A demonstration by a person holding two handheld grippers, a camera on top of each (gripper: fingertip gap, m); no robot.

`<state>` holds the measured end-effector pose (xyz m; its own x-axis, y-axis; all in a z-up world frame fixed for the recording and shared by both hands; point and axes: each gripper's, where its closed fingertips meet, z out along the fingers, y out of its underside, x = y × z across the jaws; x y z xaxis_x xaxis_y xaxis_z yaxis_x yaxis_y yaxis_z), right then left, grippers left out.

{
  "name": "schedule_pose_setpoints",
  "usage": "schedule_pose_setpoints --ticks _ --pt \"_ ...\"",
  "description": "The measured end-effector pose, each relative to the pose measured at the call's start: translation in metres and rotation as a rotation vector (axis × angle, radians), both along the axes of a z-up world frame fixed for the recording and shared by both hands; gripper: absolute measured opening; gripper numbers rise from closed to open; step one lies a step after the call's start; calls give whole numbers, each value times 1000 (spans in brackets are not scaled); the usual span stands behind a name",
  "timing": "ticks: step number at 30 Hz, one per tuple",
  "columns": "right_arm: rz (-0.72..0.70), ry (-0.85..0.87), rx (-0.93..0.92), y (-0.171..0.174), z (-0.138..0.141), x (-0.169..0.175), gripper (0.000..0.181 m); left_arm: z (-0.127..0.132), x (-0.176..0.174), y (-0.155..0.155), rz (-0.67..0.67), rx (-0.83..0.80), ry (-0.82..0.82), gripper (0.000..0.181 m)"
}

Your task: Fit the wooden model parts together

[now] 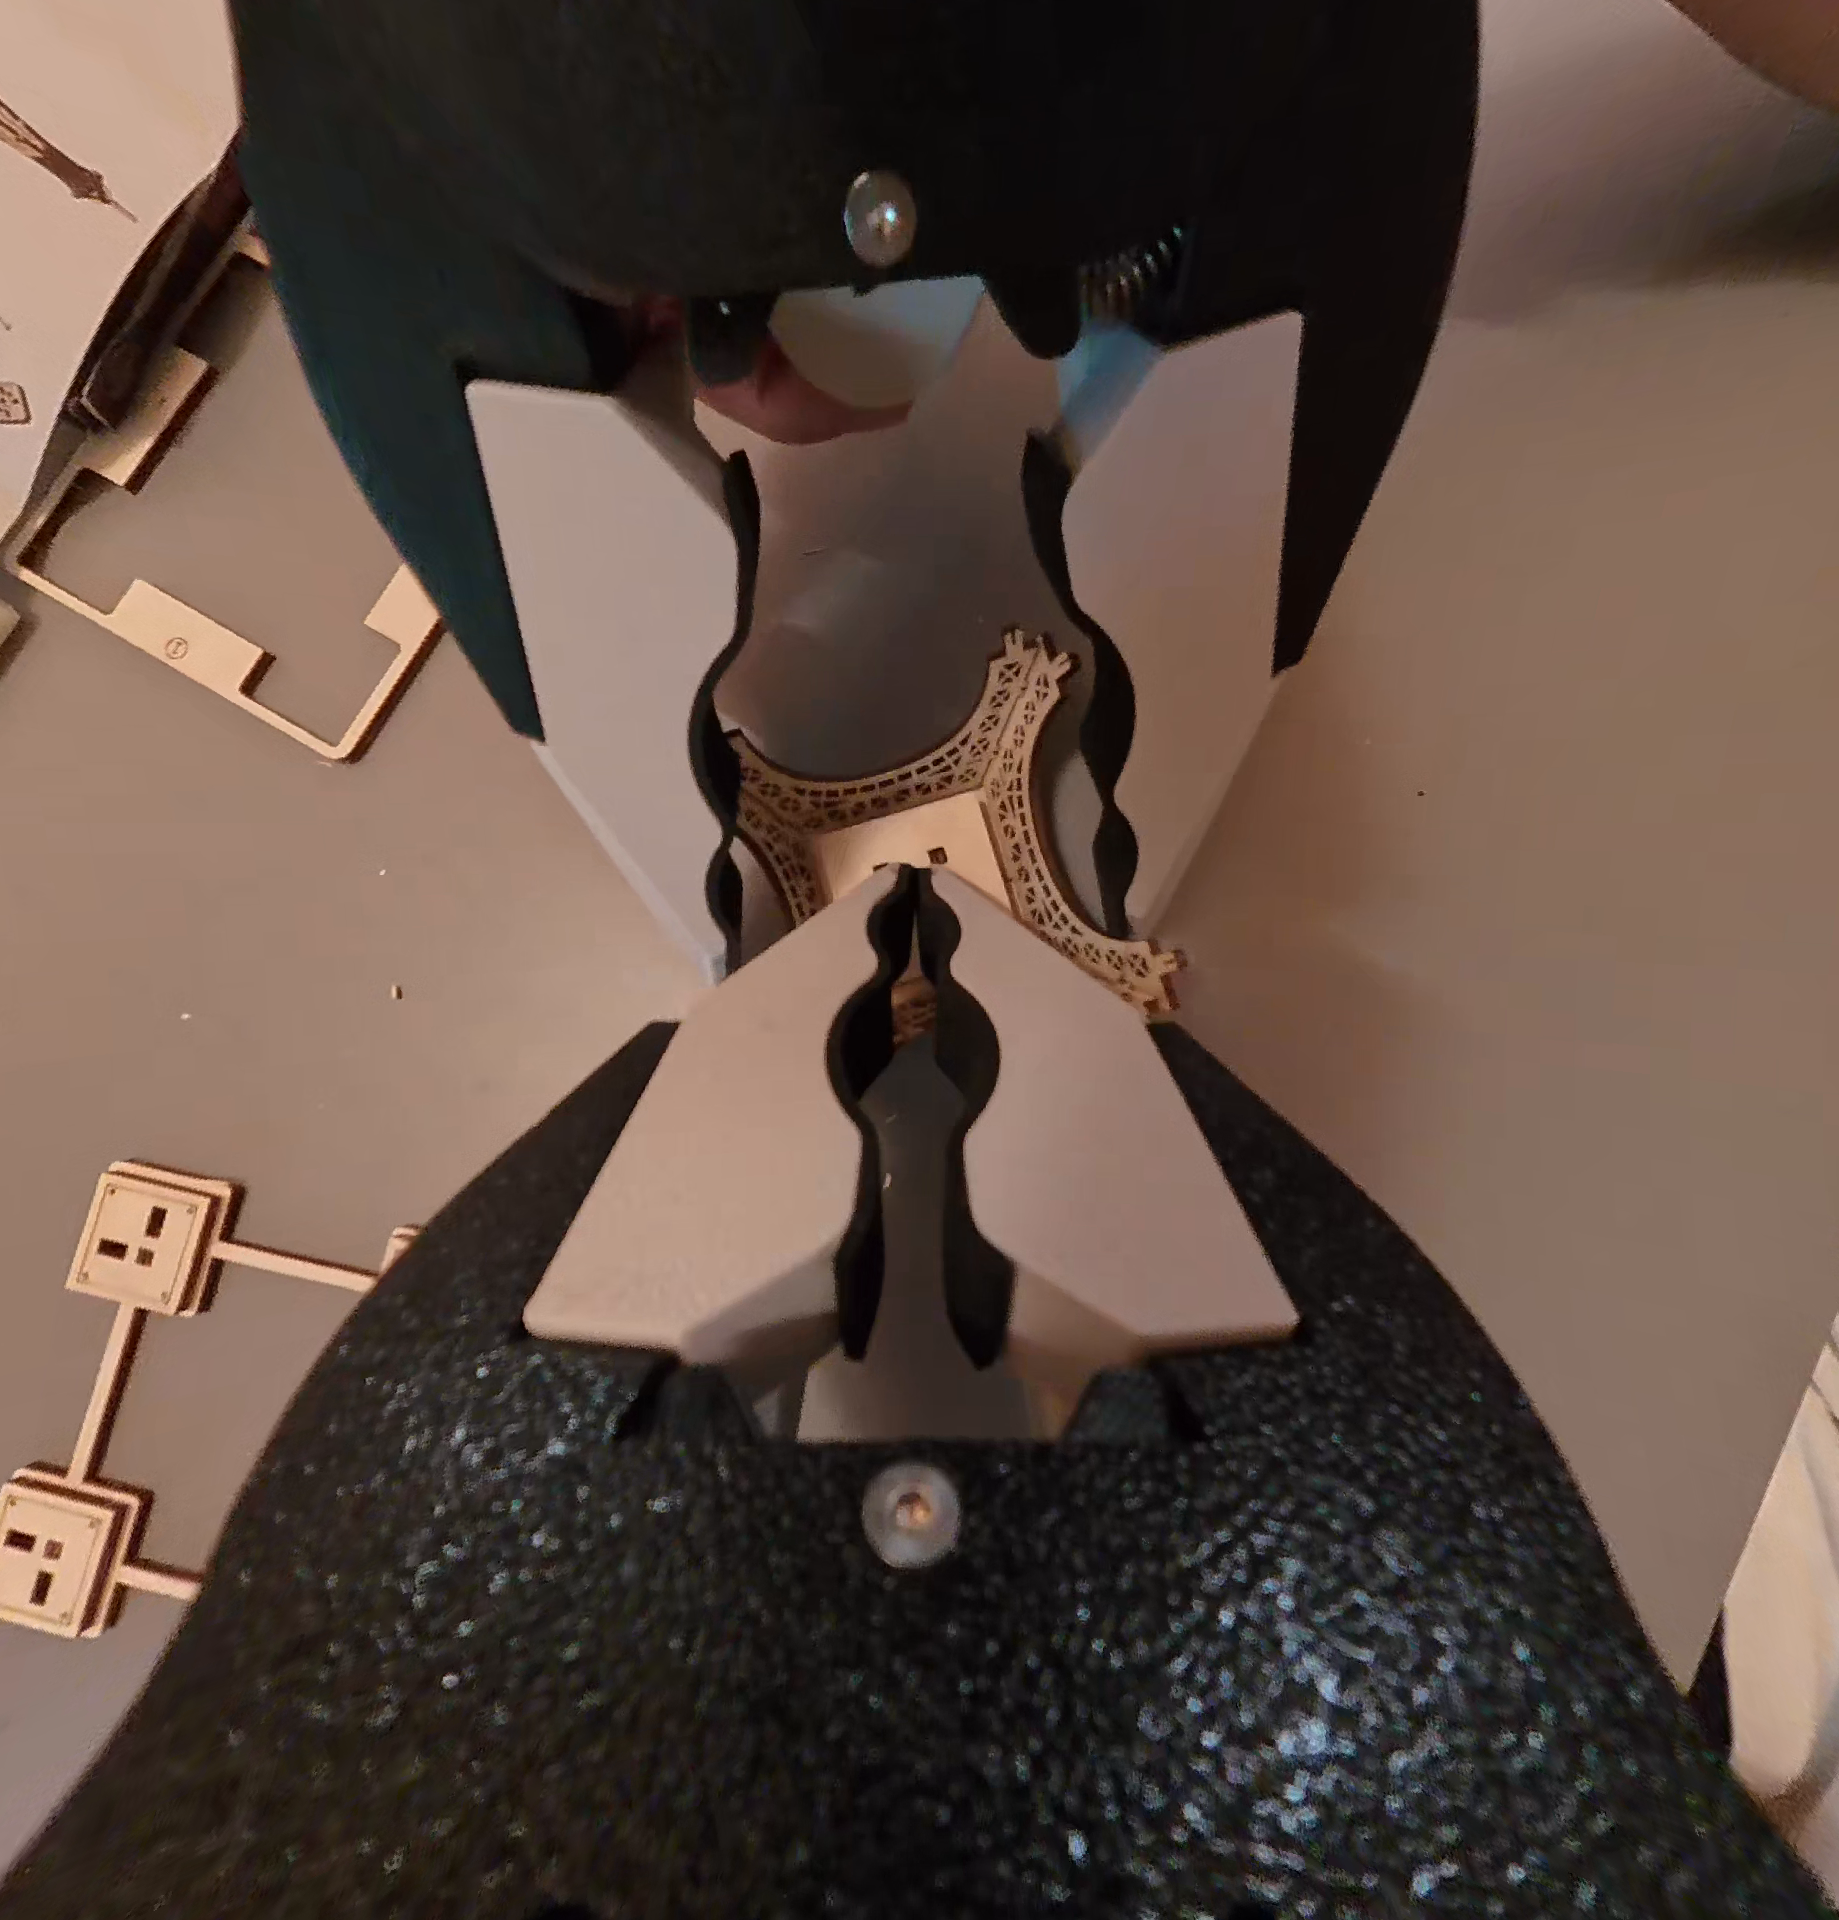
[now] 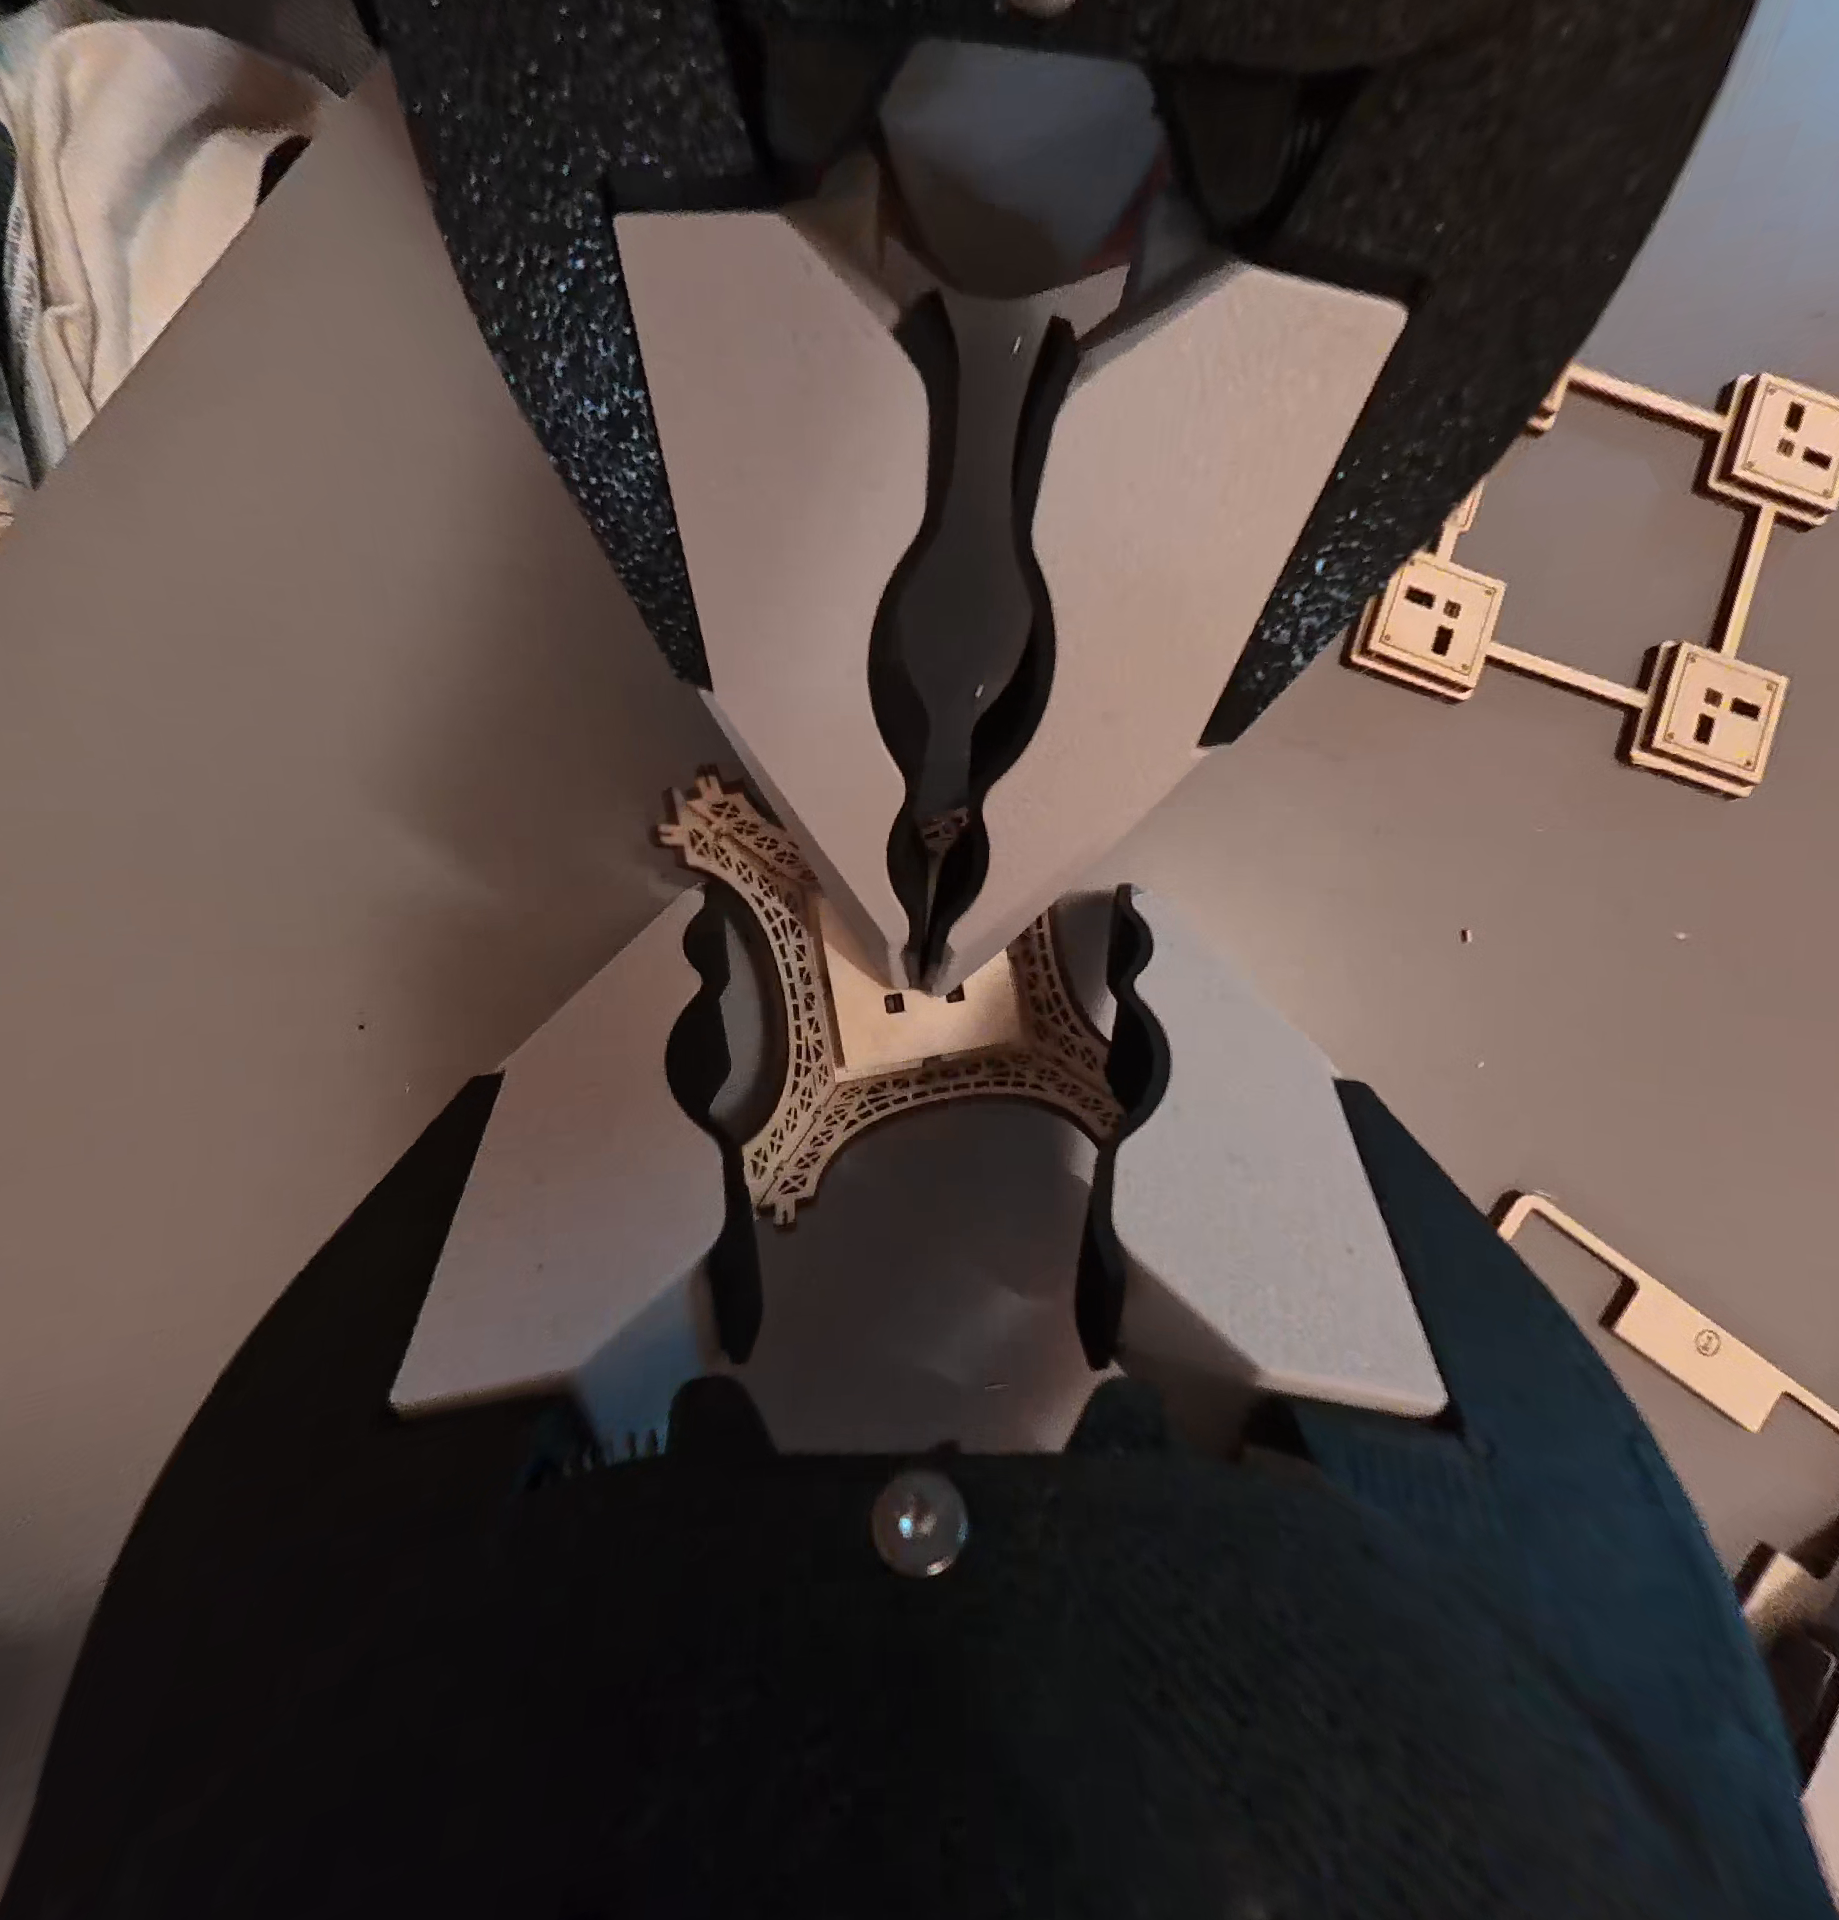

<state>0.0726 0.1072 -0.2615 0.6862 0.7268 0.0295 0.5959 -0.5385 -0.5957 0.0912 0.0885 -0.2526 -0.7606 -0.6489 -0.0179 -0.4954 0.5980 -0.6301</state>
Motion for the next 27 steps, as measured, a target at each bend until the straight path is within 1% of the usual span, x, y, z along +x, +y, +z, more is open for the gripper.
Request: schedule_pose_setpoints --ticks 3,7,9,11,16,17,20,23,25,27 --pt "-21 2 -16 -1 -1 1 74 0 0 0 -2 -7 -7 0" --pt "-11 3 -27 -3 -1 2 74 0 0 0 -14 -3 -3 0" --pt "-17 -3 -49 -4 -2 4 72 0 0 0 -21 -3 2 0" --pt "-16 -11 -56 -4 -1 6 65 0 0 0 -23 -8 5 0" --pt "17 -35 -29 -4 1 6 64 0 0 0 -21 -13 0 0" --pt "36 -26 -31 -5 3 4 55 0 0 1 -18 -12 -2 0" --pt "35 -30 -21 -5 4 4 56 0 0 1 -20 -14 -4 0" --pt "27 -42 -14 -4 1 4 59 0 0 1 -24 -10 -2 0" --pt "-7 -54 0 0 1 7 76 0 0 1 -25 -14 2 0" --pt "-20 -52 -11 0 1 8 80 0 0 1 -24 -18 4 0"
